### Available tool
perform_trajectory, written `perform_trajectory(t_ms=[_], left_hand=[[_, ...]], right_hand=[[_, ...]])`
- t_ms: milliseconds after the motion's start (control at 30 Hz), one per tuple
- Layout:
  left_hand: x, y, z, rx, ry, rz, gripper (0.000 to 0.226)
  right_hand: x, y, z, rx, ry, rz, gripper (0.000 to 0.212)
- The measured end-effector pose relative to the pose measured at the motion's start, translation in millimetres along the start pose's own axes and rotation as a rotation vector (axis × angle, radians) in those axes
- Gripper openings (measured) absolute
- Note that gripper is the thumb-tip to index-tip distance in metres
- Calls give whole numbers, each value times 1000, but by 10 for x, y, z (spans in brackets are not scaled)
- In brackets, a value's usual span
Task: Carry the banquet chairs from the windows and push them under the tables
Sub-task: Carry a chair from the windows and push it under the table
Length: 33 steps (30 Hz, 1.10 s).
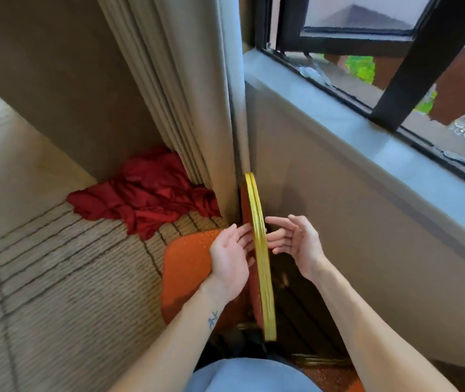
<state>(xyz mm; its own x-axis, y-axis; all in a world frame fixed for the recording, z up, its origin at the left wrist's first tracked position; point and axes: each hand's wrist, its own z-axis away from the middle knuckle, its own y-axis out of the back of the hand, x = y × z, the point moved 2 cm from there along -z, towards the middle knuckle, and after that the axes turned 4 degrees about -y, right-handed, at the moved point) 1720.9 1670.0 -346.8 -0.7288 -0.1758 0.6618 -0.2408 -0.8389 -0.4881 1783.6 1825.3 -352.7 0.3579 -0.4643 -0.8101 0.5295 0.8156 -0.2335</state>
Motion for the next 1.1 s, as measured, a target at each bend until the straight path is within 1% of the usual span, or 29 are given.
perform_trajectory(t_ms=[167, 300, 400, 533, 567, 600, 667, 800, 833, 900, 967, 1033, 1100], left_hand=[[340, 446, 307, 94, -196, 0, 50], [642, 875, 482, 229, -287, 86, 50], [865, 1102, 589, 288, -329, 130, 49], [1203, 1512, 778, 400, -439, 150, 35], [1270, 1618, 831, 402, -476, 117, 34], [1322, 1755, 865, 411, -512, 31, 32], [1383, 1977, 902, 466, -552, -215, 28], [1457, 2257, 871, 660, -615, -615, 39], [1479, 2300, 851, 700, -607, -693, 43], [1554, 2358, 816, 788, -576, -809, 51], [1604, 2401, 759, 853, -574, -909, 55], [1639, 2405, 704, 880, -588, -965, 57], [1666, 2399, 645, 894, -599, -988, 60]], right_hand=[[-89, -728, -212, -123, 16, 164, 47], [-180, -1417, -261, -254, 6, 227, 37], [-196, -1825, -276, -332, -28, 241, 36], [-143, -2422, -312, -447, -79, 266, 38], [-128, -2556, -313, -476, -89, 271, 39], [-105, -2700, -316, -505, -99, 271, 39], [-42, -2939, -338, -543, -110, 282, 38], [5, -3356, -367, -598, -63, 392, 41], [-4, -3418, -372, -604, -48, 421, 36], [-29, -3507, -387, -614, -33, 456, 25], [-50, -3563, -409, -618, -18, 480, 25], [-55, -3593, -453, -621, -18, 476, 28], [-92, -3608, -527, -615, -30, 455, 39]])
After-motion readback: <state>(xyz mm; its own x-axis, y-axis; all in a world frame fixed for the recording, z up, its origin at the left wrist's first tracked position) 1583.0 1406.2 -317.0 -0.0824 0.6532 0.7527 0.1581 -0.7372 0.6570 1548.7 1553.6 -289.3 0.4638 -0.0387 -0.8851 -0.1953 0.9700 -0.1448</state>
